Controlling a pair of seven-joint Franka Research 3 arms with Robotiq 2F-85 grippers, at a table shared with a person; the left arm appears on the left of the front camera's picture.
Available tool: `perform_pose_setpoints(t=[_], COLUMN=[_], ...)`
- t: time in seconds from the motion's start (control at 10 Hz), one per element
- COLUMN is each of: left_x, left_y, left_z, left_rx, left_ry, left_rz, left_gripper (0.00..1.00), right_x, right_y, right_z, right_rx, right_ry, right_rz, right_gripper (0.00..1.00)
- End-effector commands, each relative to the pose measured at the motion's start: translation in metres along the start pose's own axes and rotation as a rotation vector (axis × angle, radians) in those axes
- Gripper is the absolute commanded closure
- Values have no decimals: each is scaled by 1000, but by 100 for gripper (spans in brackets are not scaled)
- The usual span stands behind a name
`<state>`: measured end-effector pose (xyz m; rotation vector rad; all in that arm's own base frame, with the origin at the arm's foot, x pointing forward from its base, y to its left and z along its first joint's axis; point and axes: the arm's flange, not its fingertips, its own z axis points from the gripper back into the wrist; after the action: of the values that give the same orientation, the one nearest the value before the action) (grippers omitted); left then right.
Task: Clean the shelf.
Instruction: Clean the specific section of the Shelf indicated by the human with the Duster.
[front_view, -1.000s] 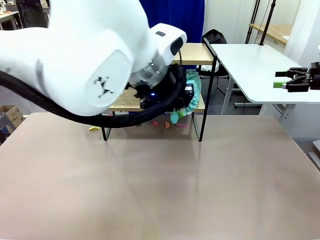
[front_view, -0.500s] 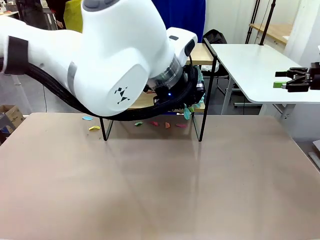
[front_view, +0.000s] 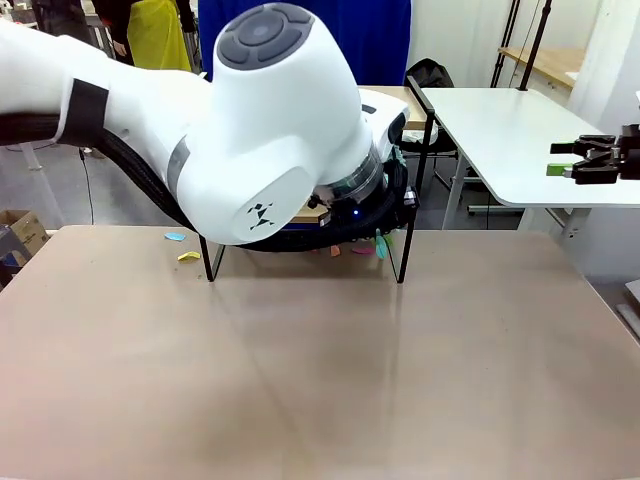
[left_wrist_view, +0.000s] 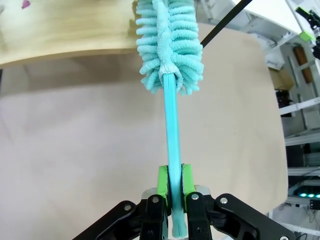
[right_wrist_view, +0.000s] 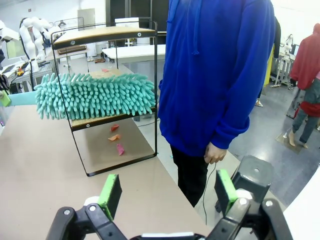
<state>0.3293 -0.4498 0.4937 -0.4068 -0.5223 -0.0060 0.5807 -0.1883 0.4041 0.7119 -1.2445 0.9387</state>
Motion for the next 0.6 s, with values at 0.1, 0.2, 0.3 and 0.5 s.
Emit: perform_pose_setpoints(t=[0.1,0.2,0.3,0.5], left_x=[0,0,-1,15], left_y=[0,0,0,22], left_z=[0,0,-6,-9], left_rx=[0,0,10,95], left_ry=[0,0,15,68], left_rz=[0,0,17,1], left_gripper=[87,87,87,87], right_x=[3,3,3,3], right_y=[1,1,1,1], right_z=[-1,-1,-1,-1], right_rx=[0,0,0,0], right_ry=[-4,-4,-4,-4], right_rz=[4,4,4,4], right_gripper=[0,0,0,0])
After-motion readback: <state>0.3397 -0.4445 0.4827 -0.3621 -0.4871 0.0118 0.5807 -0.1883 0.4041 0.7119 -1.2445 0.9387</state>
